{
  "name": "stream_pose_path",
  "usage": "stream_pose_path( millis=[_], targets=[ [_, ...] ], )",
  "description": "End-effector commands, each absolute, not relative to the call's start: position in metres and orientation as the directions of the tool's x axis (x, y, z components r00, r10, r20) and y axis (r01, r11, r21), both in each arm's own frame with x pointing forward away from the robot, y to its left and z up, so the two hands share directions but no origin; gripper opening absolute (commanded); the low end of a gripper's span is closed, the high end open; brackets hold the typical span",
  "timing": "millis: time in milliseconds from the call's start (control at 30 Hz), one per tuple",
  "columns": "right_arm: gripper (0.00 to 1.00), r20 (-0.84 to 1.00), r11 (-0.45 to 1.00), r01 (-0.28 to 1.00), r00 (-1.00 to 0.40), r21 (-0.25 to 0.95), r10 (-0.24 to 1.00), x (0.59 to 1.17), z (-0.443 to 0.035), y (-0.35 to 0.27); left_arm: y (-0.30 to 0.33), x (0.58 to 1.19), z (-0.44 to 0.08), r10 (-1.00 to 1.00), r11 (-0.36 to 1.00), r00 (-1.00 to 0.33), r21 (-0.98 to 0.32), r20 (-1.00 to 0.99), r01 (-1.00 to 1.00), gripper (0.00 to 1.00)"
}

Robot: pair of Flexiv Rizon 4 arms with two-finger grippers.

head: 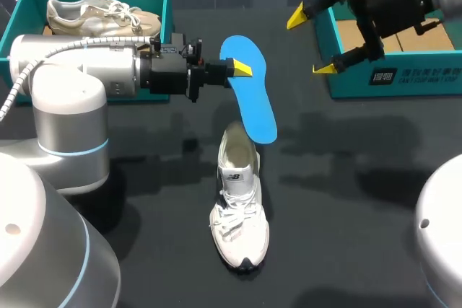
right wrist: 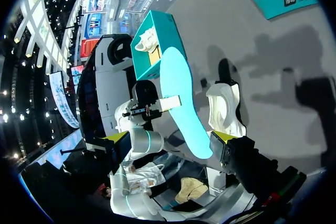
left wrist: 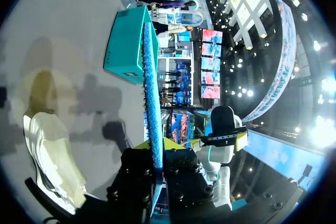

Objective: Take the shoe out of the shoebox, open the shoe tongue, remove and reinsert the insole, then place the shoe into the shoebox

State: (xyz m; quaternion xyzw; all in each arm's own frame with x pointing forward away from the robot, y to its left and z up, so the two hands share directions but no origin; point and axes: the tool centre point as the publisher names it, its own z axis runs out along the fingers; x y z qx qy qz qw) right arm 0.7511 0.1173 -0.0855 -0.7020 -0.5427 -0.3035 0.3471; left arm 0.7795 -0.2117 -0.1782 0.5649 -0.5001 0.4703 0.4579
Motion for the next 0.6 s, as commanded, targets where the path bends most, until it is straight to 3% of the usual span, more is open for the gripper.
stream_pose_path(
  millis=[33,600],
  targets=[
    [1.00,0.585,-0.179,0.971,0.238,-0.157,0.775,0.744,-0.072,0.123,-0.213,0.779,-0.178,-0.136,-0.081,0.057,0.046,0.989,-0.996,0.00],
    [1.00,0.257,-0.161,0.961,0.217,-0.225,0.942,0.748,-0.049,0.168,-0.213,0.779,-0.178,-0.136,-0.081,0.057,0.046,0.989,-0.996,0.00]
  ],
)
